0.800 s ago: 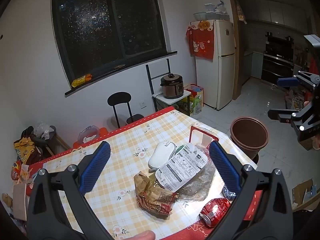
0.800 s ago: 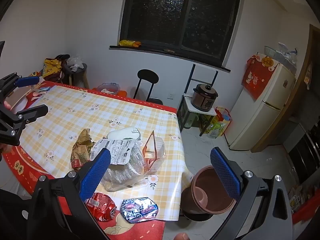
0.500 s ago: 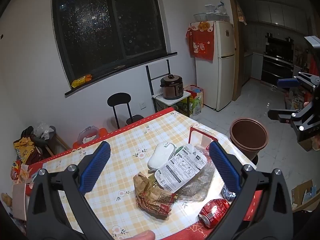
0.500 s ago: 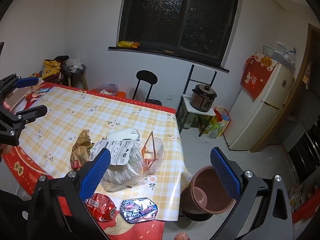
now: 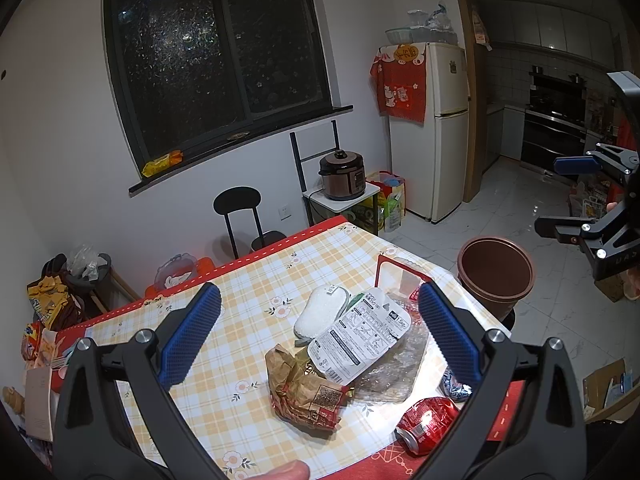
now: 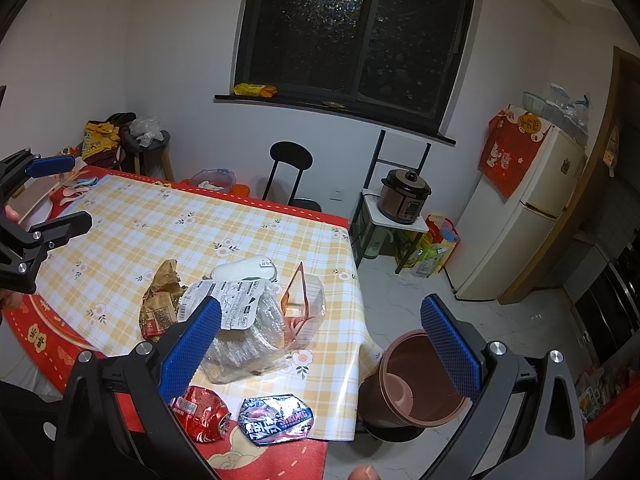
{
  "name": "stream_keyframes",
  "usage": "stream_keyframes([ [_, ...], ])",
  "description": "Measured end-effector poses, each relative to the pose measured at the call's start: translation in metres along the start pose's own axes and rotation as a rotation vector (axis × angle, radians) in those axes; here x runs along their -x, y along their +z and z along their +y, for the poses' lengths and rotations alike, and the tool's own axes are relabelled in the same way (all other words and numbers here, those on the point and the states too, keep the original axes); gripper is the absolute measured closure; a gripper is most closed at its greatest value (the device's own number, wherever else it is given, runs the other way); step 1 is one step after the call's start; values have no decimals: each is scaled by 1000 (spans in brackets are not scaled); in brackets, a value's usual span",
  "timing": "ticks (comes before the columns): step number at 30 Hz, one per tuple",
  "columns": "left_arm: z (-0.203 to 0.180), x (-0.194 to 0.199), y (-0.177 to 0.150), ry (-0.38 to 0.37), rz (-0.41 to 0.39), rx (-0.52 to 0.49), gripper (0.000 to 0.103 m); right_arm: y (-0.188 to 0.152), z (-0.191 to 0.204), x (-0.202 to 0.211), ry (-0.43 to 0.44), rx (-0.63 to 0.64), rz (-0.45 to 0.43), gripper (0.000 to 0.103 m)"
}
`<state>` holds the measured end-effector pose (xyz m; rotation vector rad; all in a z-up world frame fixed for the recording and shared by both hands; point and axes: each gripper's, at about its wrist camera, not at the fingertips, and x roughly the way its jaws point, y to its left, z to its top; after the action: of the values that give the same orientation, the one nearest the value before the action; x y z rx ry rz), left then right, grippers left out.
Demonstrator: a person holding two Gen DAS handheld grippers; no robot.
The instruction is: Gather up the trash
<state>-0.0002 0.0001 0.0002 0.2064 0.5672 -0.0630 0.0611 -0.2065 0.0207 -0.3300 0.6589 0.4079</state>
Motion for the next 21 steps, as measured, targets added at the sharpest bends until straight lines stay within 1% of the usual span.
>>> stream_keyframes([
  [21,0,0,0,2,-3,-1,6,0,-1,1,-1,0,-3,5],
])
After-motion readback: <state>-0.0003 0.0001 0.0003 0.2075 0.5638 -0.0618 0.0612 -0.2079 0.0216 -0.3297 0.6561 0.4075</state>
